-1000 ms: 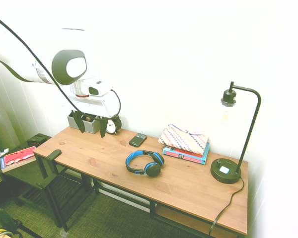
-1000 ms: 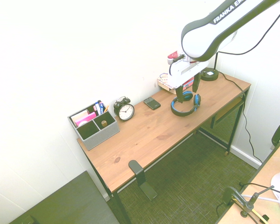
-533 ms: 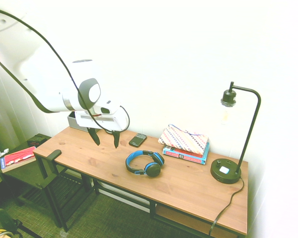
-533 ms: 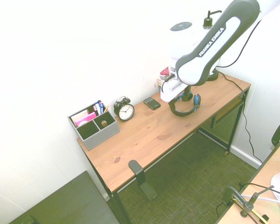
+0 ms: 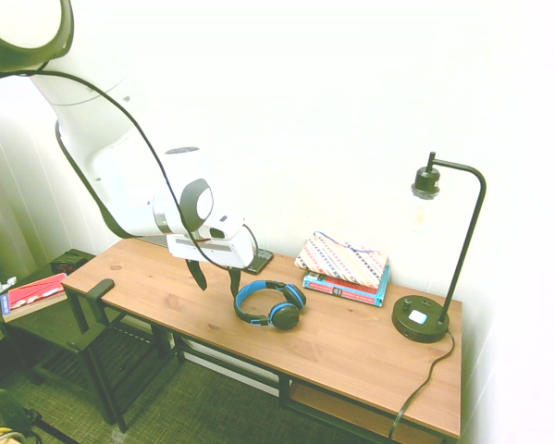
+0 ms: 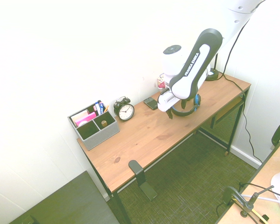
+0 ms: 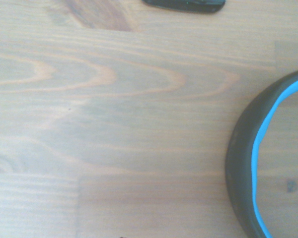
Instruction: Hang the headphone
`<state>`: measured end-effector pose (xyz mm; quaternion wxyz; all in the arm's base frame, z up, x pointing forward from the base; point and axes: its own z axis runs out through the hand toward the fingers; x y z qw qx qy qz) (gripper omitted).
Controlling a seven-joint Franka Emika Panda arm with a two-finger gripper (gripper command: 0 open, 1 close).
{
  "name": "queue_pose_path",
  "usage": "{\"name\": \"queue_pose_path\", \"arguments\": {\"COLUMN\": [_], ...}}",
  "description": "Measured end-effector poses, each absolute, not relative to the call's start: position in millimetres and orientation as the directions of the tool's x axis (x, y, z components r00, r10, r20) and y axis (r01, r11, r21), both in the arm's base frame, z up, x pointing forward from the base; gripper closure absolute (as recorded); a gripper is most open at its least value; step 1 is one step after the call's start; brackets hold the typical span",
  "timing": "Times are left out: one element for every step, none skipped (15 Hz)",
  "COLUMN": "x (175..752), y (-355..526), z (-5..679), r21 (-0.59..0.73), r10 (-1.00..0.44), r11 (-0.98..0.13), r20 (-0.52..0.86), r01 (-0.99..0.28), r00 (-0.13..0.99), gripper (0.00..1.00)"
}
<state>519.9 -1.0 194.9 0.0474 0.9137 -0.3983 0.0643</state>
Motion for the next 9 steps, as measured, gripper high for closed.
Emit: {"name": "queue_pose_path", "arguments": {"x": [524, 530, 536, 542, 549, 555, 561, 565, 570], "y": [-2, -2, -4, -6, -9, -11, -13, -15, -16], "z": [189, 186, 183, 180, 177, 175, 172, 170, 169], "r21": [0.031, 0.025, 0.022, 0.021, 0.017, 0.014, 0.013, 0.013, 0.013], "r10": [-0.723, -0.723, -0.722, -0.722, -0.723, -0.723, -0.722, -0.724, -0.725], "r11": [-0.679, -0.68, -0.681, -0.681, -0.679, -0.68, -0.681, -0.679, -0.678], "r20": [0.151, 0.148, 0.149, 0.15, 0.152, 0.154, 0.154, 0.153, 0.153], "r01": [-0.734, -0.733, -0.732, -0.732, -0.734, -0.733, -0.732, -0.734, -0.734], "r00": [0.674, 0.675, 0.676, 0.675, 0.673, 0.673, 0.674, 0.672, 0.672], "gripper": [1.0, 1.0, 1.0, 1.0, 1.0, 1.0, 1.0, 1.0, 1.0]}}
